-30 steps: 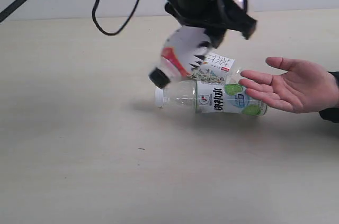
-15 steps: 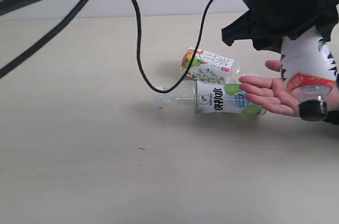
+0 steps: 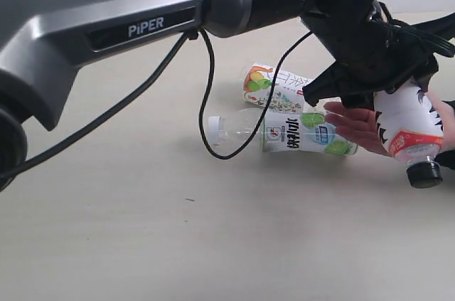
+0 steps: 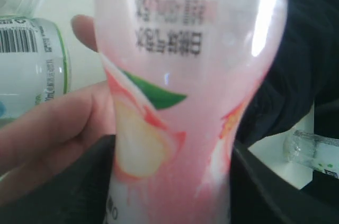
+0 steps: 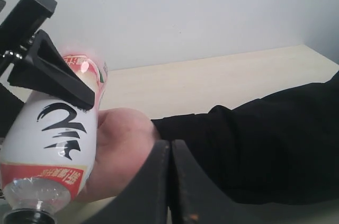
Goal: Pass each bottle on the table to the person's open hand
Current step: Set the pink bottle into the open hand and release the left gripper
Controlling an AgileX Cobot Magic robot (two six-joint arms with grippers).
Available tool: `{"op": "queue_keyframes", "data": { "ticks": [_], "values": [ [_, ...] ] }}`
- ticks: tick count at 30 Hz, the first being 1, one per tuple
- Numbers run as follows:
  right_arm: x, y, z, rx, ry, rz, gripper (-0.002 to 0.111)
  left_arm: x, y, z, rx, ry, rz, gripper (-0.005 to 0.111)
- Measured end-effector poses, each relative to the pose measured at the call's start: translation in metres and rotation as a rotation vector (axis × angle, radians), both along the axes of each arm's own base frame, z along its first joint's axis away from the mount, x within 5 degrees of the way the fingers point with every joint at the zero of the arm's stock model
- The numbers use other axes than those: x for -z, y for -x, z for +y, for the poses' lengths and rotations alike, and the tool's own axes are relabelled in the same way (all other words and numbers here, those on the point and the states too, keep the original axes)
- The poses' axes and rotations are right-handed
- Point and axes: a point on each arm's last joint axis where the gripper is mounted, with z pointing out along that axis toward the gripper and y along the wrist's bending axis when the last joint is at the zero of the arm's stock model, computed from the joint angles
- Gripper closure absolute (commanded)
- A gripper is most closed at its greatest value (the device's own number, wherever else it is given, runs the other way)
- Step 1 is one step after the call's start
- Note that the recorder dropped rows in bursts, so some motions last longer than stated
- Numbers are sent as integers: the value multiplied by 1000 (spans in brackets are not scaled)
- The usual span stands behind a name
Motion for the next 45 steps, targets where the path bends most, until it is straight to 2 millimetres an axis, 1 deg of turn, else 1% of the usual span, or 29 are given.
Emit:
{"op": "queue_keyframes", "data": {
  "ticks": [9,21,23,25,27,29,31,32,33,34,35,43,45],
  "values": [
    [0,0,0,0,0,0,108,13,-2,-2,-13,-14,20,107],
    [0,0,0,0,0,0,108,17,-2,-3,-14,-19,23,107],
    [0,0,0,0,0,0,108,17,-2,-3,-8,-22,20,104],
    [0,0,0,0,0,0,108,18,-2,-3,2,-27,15,94],
    [0,0,0,0,0,0,108,18,-2,-3,17,-31,4,78],
    [0,0,0,0,0,0,108,18,-2,-3,25,-32,-1,60],
    [0,0,0,0,0,0,108,18,-2,-3,37,-35,-11,36],
    [0,0,0,0,0,0,108,18,-2,-3,43,-36,-16,27],
    [0,0,0,0,0,0,108,18,-2,-3,51,-38,-22,14],
    [0,0,0,0,0,0,108,18,-2,-3,61,-40,-31,6],
    [0,0,0,0,0,0,108,18,-2,-3,69,-41,-37,2],
    [0,0,0,0,0,0,108,18,-2,-3,136,-56,-91,2],
    [0,0,0,0,0,0,108,15,-1,-2,148,-54,-105,2]
  ]
}}
